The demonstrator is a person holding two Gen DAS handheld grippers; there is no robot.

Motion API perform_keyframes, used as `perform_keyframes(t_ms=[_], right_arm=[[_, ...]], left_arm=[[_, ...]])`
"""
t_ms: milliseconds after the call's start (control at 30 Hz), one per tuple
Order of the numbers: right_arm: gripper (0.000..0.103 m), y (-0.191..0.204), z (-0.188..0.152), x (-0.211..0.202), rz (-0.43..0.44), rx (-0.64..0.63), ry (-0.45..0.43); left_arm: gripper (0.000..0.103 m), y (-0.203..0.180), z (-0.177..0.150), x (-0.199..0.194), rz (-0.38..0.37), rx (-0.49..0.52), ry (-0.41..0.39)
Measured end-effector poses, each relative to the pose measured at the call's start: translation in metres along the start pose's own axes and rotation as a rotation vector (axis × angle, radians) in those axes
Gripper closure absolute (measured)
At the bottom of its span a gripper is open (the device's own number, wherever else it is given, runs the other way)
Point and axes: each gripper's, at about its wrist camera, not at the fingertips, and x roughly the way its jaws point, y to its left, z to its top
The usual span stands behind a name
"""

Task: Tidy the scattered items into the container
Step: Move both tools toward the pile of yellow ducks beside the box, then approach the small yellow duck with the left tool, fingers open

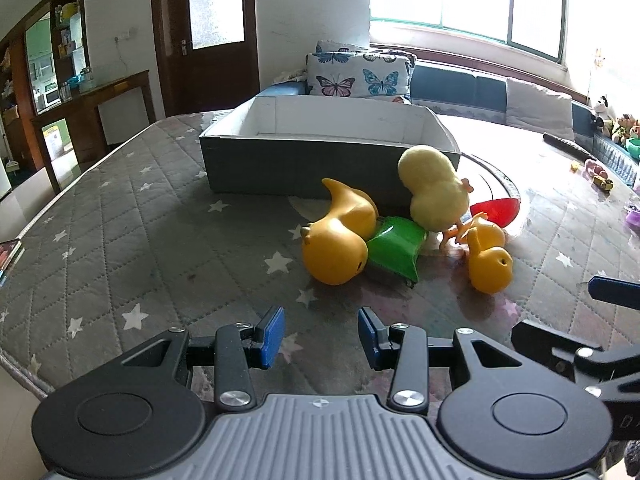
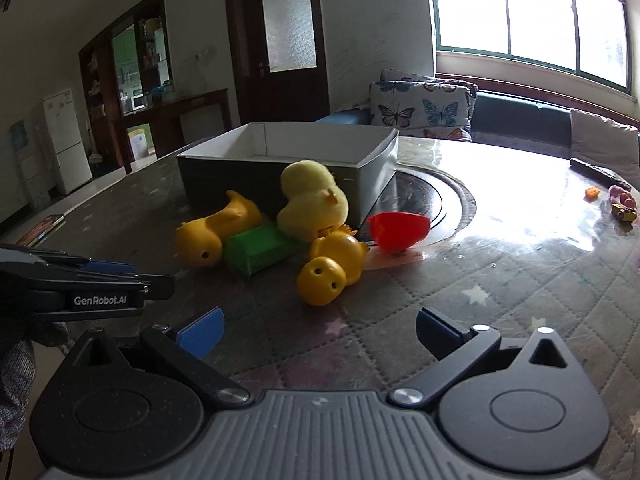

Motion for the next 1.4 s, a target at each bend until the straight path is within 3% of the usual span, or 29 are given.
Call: perform_keyframes(t_ms=[1400], right_arm=[[0.0,0.009,-0.004,0.014,-0.016,-0.013,0.057]], left_arm=[[0.06,-0.008,-0.002,0.016,-0.031,0.009,0.065]])
